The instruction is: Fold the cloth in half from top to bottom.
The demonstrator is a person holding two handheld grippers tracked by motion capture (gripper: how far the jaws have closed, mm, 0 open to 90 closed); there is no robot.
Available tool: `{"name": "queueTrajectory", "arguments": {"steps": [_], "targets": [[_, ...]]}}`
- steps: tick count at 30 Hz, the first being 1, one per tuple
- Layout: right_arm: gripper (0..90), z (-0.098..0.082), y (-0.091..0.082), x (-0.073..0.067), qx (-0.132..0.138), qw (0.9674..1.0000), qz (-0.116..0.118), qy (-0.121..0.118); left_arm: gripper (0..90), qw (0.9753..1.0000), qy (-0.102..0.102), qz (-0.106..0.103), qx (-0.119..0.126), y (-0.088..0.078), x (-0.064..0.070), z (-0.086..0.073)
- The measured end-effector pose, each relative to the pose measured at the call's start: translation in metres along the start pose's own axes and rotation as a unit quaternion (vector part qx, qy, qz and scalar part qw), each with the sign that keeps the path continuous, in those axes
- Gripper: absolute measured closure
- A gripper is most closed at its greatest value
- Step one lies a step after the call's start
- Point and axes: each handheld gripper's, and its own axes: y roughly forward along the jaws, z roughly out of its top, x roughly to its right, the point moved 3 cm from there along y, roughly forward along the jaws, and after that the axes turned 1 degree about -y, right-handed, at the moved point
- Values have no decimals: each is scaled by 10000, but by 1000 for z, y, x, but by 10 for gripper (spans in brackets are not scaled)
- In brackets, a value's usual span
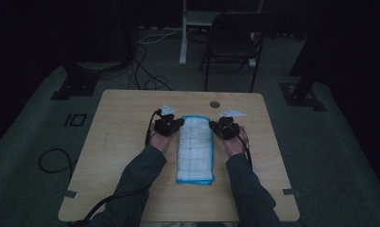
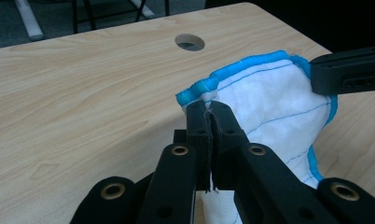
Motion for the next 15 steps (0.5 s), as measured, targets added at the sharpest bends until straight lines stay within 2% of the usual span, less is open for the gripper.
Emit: {"name": "queueTrajectory", "arguments": {"steps": [15], "targets": [[869, -9, -25, -13, 202, 9997, 49, -114, 885, 9997, 27, -158, 175, -19, 13, -4]]}}
